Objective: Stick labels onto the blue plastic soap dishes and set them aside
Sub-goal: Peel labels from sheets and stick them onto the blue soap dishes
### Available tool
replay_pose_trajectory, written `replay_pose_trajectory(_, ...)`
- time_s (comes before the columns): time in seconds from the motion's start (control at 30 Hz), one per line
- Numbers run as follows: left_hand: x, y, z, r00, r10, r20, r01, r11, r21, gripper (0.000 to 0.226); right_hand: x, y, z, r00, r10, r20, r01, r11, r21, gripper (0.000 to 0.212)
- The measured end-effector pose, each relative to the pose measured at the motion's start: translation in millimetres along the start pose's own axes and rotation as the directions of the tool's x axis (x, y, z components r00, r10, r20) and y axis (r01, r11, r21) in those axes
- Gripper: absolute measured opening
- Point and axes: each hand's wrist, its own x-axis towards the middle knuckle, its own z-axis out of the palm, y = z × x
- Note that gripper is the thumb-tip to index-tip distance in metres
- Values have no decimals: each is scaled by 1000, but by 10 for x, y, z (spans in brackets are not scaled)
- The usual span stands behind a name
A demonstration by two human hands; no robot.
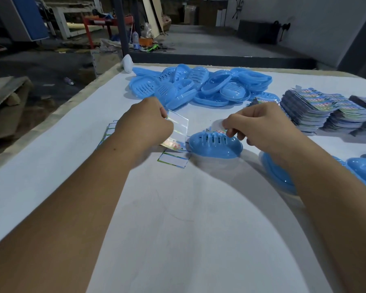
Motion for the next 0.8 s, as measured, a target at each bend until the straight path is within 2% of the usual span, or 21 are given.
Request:
replay_pose_trajectory(0.1,-1,-25,-60,997,-45,57,37,989,143,6,0,-9,-21,1000,3,-25,-3,1000,15,24)
replay_pose_trajectory(0.2,-4,-40,-80,991,-80,110,48,964,263,12,-8,-11,-1,1000,5,-10,-4,1000,25,27)
replay_pose_trajectory(0.37,-38,-39,-62,998,-48,50,20,890,456,17,-3,-7,12,1000,28,8,-28,1000,0,25)
replay_pose_trajectory(0.43,-43,-32,-58,999,-25,36,6,884,468,19,0,-5,15,1000,28,8,-28,1000,-12,24)
replay_pose_trajectory(0.5,-60,13,-54,999,16,34,-26,950,313,15,-5,-7,28,1000,17,6,-17,999,-30,21)
replay_pose_trajectory(0.57,-109,117,-37,994,85,70,-85,996,-7,12,-12,-10,46,1000,2,0,-2,999,-48,21)
replay_pose_trajectory(0.63,-190,241,-12,979,172,111,-135,950,-281,11,-27,-24,64,1000,-14,7,14,999,-43,26)
replay_pose_trajectory(0.7,-255,319,14,964,226,143,-148,896,-419,9,-33,-33,77,999,-27,22,28,999,-35,29)
replay_pose_trajectory(0.8,-278,340,46,953,257,160,-155,868,-472,11,-22,-20,74,998,-50,30,51,998,-26,25)
